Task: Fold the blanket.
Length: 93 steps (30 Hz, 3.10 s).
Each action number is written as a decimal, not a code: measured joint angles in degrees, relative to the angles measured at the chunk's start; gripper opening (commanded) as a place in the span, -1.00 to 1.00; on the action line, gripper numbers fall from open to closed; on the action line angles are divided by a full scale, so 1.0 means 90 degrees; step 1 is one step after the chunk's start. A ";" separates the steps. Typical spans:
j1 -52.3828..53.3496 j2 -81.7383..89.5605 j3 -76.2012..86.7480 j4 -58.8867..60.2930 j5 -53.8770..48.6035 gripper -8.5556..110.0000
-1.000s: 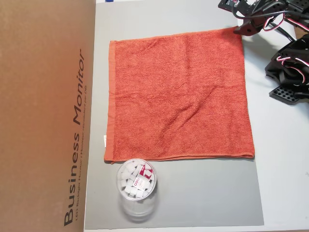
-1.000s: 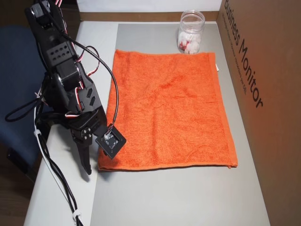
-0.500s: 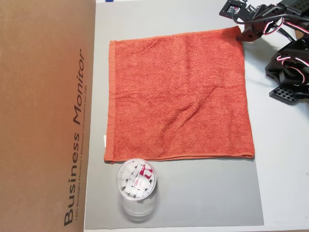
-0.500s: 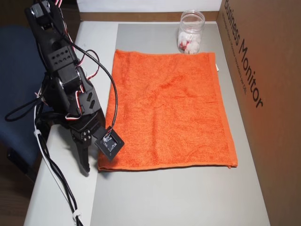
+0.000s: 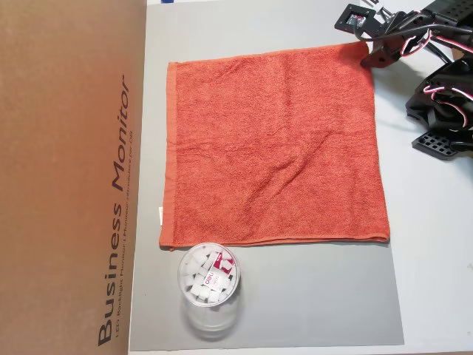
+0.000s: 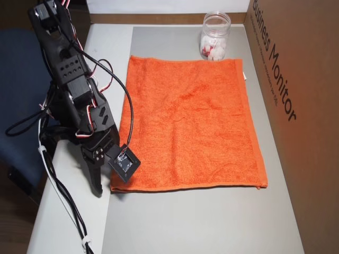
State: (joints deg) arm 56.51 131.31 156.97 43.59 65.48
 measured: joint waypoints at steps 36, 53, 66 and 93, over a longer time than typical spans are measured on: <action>0.0000 -0.0615 -0.0010 -0.0869 0.0000 -0.86; -0.0010 -0.0654 -0.0156 -0.0869 -0.0020 -0.86; -0.0244 -0.0654 -0.0186 -0.0869 0.0010 -0.86; -0.0742 0.0820 -0.2119 0.2959 0.1182 -0.86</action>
State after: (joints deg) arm 49.83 138.69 137.90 70.22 76.11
